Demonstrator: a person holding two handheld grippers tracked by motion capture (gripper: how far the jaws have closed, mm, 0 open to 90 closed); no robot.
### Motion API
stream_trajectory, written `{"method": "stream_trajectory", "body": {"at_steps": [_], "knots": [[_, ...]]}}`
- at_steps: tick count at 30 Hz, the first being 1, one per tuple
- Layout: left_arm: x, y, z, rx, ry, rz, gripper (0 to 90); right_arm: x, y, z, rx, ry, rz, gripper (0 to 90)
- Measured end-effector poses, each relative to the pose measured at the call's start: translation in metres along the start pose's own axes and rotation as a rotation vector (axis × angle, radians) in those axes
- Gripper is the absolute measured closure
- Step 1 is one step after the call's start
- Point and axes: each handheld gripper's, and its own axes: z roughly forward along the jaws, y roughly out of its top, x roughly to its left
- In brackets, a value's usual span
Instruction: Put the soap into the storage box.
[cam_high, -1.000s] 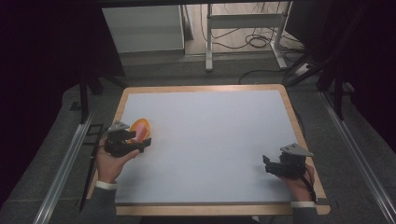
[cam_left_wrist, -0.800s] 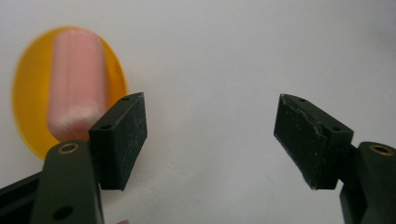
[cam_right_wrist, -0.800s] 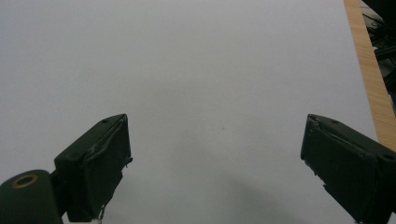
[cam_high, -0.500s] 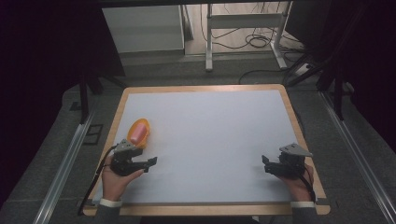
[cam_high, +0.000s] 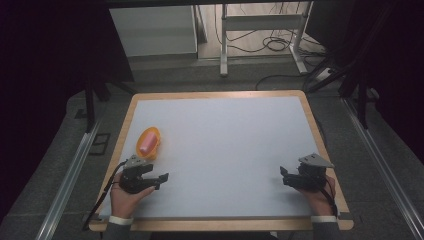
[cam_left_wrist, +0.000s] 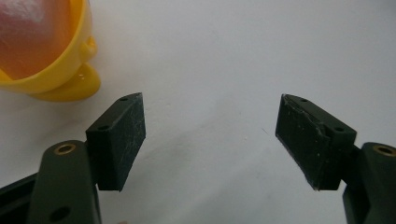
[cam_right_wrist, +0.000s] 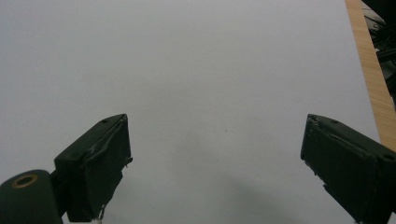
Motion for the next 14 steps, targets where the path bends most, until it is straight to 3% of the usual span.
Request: {"method": "stream_trajectory", "body": {"at_steps": [14], "knots": [[0.0029, 0.0012, -0.0047, -0.016, 0.007, -0.006, 24.7, -0.0002, 0.0018, -0.0035, -0.022, 0.002, -0.001, 8.1]]}}
